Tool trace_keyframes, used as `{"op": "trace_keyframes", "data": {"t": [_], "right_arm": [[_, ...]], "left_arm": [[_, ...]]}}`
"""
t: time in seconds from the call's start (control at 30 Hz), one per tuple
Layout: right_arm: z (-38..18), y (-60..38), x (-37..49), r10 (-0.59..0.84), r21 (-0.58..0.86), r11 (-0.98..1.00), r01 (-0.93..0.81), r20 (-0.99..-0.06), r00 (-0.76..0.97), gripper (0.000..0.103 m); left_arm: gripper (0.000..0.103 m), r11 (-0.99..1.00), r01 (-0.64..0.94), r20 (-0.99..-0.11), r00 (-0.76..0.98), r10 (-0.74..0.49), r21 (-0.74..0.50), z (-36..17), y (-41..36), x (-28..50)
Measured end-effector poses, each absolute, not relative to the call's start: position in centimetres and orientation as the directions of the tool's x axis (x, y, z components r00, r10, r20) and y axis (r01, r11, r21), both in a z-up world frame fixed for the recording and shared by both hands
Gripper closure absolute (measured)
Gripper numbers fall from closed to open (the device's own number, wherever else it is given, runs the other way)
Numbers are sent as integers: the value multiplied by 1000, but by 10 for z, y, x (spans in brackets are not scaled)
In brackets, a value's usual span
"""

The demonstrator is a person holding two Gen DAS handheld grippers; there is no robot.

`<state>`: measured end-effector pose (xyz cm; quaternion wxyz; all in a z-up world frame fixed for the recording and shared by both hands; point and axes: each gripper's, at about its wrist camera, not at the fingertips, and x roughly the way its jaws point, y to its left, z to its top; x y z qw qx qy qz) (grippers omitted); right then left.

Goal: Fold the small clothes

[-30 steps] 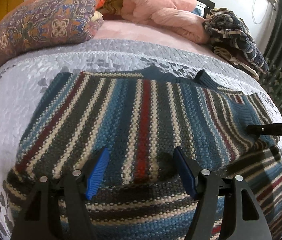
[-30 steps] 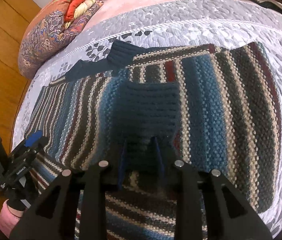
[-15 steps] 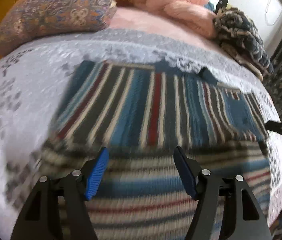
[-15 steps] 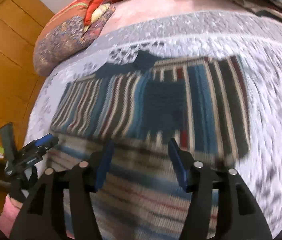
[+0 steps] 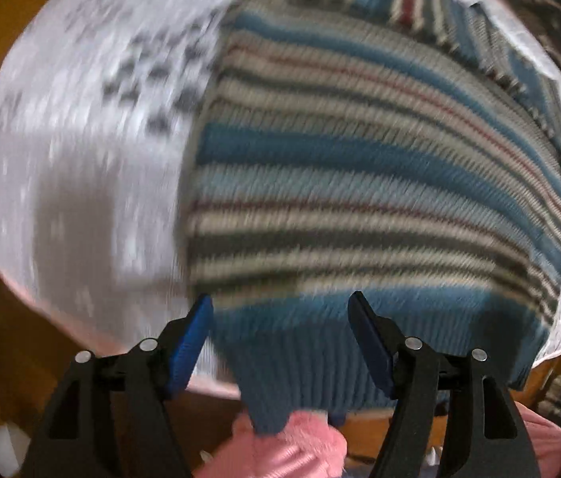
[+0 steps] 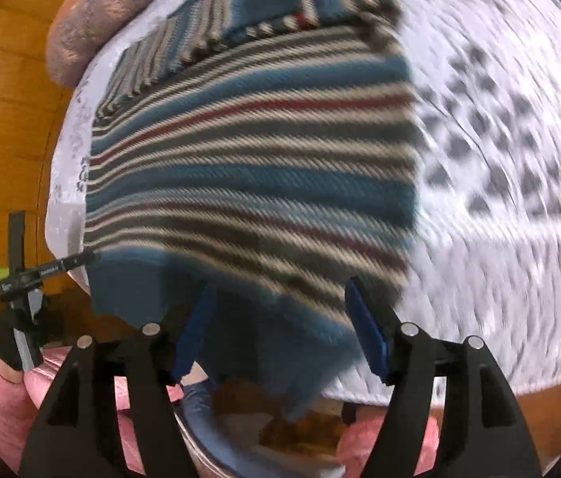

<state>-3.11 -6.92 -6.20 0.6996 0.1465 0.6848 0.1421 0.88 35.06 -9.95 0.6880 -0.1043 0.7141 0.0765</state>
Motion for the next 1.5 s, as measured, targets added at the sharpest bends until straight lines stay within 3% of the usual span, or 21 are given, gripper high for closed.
{"op": "trace_keyframes", "data": {"t": [0.2,0.5,0.63,0.7,0.73,0.77,0.83,0.87,1.2,1.5], "right_arm": [[-78,-89,-56,452,443,889,117,-890,-60,36],[-115,-62,-85,370,365,929,65,-904,-212,36],[-131,-56,-87,342,342,939,36,-914,-218,48],[-134,-52,-86,309,317,949,-1,-925,-221,53],[-133,-52,-87,306,315,949,-8,-927,-218,58],[-130,-52,-87,314,324,946,-12,-925,-212,70],[-123,-52,-86,340,349,937,-15,-919,-199,90],[-118,-55,-84,357,365,931,-13,-915,-186,93],[-55,-89,-62,563,563,823,70,-826,17,94],[-49,-126,-34,609,624,754,207,-781,136,94]], "left_arm": [[32,948,-302,-991,-51,-122,-101,-115,352,-15],[32,928,-338,-981,-52,-188,-159,-120,356,-25],[36,924,-336,-975,-64,-213,-180,-126,360,-31],[51,918,-351,-973,-63,-221,-186,-131,355,-30],[53,913,-359,-971,-59,-232,-196,-131,357,-31],[66,910,-361,-970,-52,-237,-203,-129,357,-33],[78,906,-357,-966,-38,-257,-227,-124,358,-32],[87,905,-348,-962,-23,-270,-246,-120,356,-32],[90,791,-340,-861,185,-473,-508,-75,370,-19],[90,769,-293,-809,368,-458,-568,-51,381,17]]}}
